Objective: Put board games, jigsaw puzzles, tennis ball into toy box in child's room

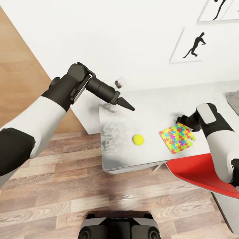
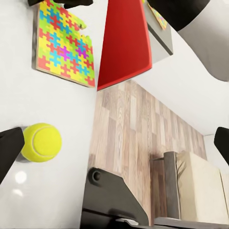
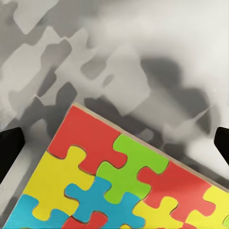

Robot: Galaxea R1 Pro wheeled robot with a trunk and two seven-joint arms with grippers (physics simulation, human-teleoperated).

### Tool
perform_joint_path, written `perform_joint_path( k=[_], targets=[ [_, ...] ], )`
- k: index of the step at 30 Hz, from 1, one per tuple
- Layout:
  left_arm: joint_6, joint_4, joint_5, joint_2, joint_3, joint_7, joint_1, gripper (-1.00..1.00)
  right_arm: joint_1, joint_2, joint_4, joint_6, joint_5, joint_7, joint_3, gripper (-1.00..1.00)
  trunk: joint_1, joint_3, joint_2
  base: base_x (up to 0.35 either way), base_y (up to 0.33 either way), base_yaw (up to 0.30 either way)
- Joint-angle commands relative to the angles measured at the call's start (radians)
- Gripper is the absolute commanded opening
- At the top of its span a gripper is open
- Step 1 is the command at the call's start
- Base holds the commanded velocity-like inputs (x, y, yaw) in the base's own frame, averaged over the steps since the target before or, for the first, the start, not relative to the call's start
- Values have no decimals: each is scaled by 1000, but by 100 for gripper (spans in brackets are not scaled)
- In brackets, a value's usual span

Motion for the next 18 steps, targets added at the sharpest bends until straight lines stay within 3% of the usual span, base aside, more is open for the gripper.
perform_joint_path(
  k=[1,18],
  targets=[
    [11,1,-3,0,-1,-6,-1,100,0,0,55,-3,-5,-6,-2,100,1,-2,-1,-2,-77,0],
    [11,1,-3,0,-1,-6,-1,100,0,0,55,-3,-5,-6,-2,100,1,-2,-1,0,-33,0]
  ],
)
